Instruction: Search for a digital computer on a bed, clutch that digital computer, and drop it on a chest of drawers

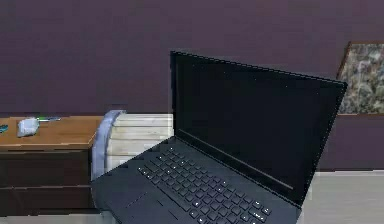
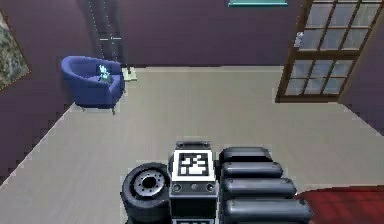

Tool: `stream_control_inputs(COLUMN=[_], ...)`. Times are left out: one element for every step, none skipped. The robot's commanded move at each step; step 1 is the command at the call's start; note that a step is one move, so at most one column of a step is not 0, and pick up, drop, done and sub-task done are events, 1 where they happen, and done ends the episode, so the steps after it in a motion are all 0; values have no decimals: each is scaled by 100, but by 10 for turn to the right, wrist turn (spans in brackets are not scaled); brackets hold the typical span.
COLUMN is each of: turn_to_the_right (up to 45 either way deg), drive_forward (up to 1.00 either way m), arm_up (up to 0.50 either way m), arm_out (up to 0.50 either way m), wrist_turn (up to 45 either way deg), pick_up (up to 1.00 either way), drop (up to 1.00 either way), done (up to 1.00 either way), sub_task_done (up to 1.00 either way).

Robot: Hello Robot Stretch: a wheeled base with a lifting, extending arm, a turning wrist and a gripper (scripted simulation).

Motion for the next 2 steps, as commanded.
stream_control_inputs(turn_to_the_right=[450,240], drive_forward=[0,0], arm_up=[0,0], arm_out=[0,0], wrist_turn=[0,0], pick_up=[0,0], drop=[0,0], done=[0,0], sub_task_done=[0,0])
